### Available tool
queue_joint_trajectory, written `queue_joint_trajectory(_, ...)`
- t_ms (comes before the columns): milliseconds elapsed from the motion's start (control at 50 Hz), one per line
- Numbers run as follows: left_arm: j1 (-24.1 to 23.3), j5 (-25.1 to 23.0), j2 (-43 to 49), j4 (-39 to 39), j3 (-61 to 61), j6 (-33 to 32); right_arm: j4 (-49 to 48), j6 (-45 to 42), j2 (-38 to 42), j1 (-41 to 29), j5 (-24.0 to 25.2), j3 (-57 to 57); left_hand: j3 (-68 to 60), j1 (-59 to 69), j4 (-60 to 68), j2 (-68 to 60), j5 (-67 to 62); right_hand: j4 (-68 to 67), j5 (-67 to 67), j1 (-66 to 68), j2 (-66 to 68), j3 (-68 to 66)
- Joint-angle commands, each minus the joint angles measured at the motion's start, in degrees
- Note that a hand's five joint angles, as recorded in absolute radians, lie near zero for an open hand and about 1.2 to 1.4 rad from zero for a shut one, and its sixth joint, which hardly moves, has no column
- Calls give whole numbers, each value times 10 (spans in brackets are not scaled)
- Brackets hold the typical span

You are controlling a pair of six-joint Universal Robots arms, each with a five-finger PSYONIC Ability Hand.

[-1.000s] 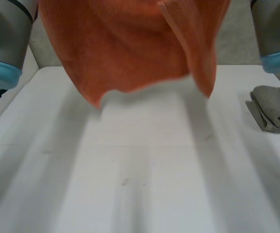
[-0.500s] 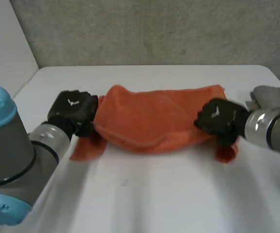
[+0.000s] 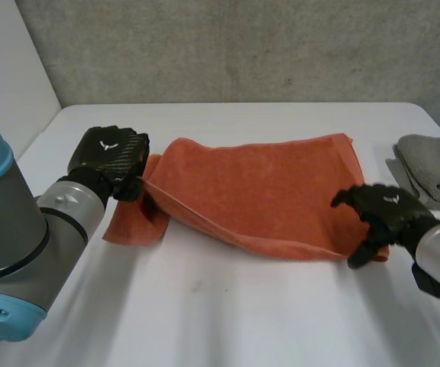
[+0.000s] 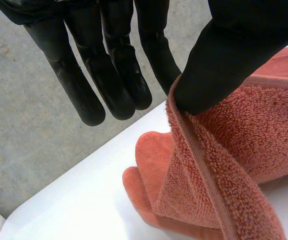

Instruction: Fold the laundry.

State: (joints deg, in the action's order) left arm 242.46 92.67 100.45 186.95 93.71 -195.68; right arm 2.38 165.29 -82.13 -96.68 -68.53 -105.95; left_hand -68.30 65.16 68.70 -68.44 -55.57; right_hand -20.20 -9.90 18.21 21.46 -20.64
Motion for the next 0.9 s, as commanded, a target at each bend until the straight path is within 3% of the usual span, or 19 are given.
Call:
queue_joint_trajectory(20, 0, 0, 0, 1, -8, 0, -64, -57, 64, 22, -4, -58, -117, 148, 113, -116, -144, -20, -23, 40, 7, -16)
queue_joint_trajectory(180, 2, 1, 1, -1, -45, 3, -123, -104, 120, 21, -6, -47, -117, 148, 113, -116, -144, -55, -58, 75, 43, -51)
queue_joint_trajectory(620, 0, 1, -29, -9, -99, 4, -166, -89, 190, 18, -45, 35, -117, 148, 113, -116, -144, -195, -198, 215, 182, -190)
queue_joint_trajectory(740, 3, 2, -34, -10, -98, 6, -164, -90, 213, 19, -66, 68, -117, 148, 113, -116, -144, -379, -382, 399, 367, -375)
queue_joint_trajectory(760, 4, 2, -35, -10, -97, 6, -163, -89, 216, 20, -68, 72, -117, 148, 113, -116, -144, -445, -448, 465, 432, -440)
queue_joint_trajectory(780, 6, 2, -35, -11, -96, 6, -159, -89, 220, 22, -69, 79, -117, 148, 113, -116, -144, -596, -599, 616, 584, -592)
queue_joint_trajectory(900, 16, 2, -44, -29, -91, 7, -129, -95, 204, 40, -68, 107, -117, 148, 113, -116, -144, -598, -601, 618, 585, -594)
